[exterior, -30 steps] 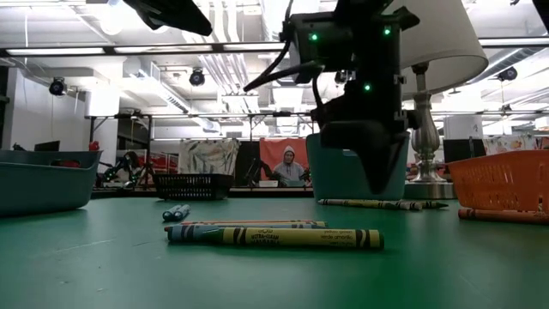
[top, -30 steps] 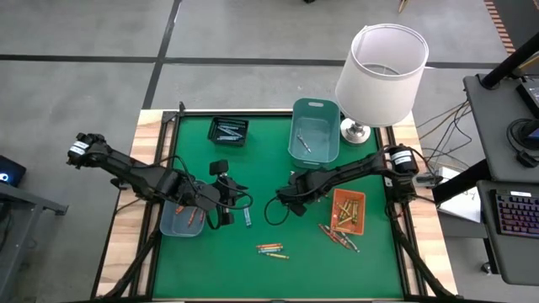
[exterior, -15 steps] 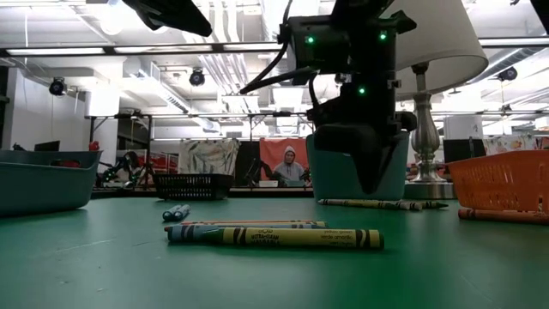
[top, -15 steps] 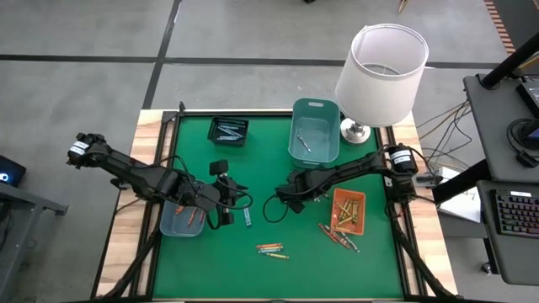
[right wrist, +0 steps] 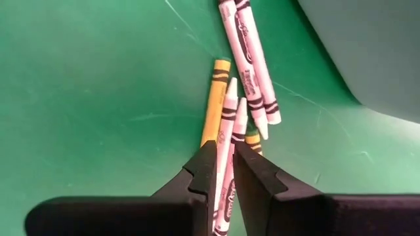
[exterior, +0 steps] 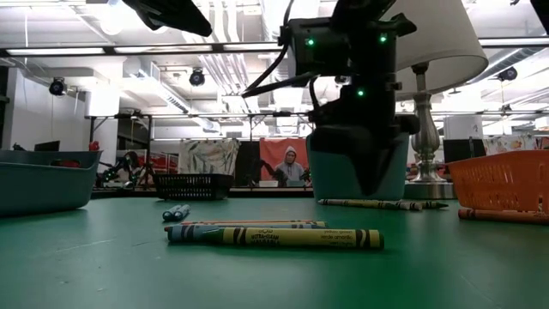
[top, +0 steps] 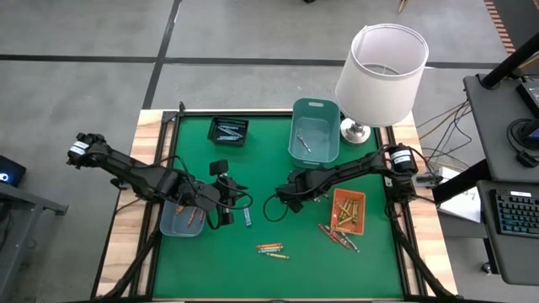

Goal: Sort crayons
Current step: Put the orange crayon into the blue bin

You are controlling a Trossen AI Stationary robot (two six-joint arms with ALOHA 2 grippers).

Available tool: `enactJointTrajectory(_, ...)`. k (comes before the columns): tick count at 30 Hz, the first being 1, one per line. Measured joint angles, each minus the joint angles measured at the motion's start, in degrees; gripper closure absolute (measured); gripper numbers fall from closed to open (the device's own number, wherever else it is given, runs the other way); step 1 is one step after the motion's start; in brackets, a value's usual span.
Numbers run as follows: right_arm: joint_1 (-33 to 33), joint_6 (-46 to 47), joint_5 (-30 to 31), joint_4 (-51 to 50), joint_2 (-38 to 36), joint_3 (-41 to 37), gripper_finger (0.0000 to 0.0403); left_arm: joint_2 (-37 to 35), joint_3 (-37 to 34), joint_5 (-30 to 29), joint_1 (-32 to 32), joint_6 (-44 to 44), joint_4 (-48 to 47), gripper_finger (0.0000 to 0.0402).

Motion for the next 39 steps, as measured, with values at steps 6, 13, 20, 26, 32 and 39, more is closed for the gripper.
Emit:
enactJointTrajectory(6,-0.25,0.49,-0.01,2.40,0.00,-0.04,0.0360,0.00,0.00,0.00,0.00,0.00,0.01,0.0354)
enactJointTrajectory(13,-1.04,0.59,0.00,4.84,0.00,-1.03,0.0360,0.00,0.00,0.00,0.00,0.00,0.01,0.0354)
enactJointTrajectory(20,-1.51,0.55,0.00,6.50,0.00,-2.69,0.0360,0.00,0.00,0.00,0.00,0.00,0.01,0.0354)
enactJointTrajectory(26,-1.44,-0.93,-1.47,9.46,0.00,-2.44,0.0360,0.00,0.00,0.00,0.00,0.02,0.01,0.0354)
enactJointTrajectory(32,-1.44,-2.54,-1.77,9.76,0.00,-1.26,0.0360,0.00,0.00,0.02,0.00,0.02,0.01,0.0354)
enactJointTrajectory(39,-1.50,-6.24,-1.96,6.54,0.00,1.41,0.0360,0.02,0.00,0.02,0.00,0.02,-0.01,0.0354)
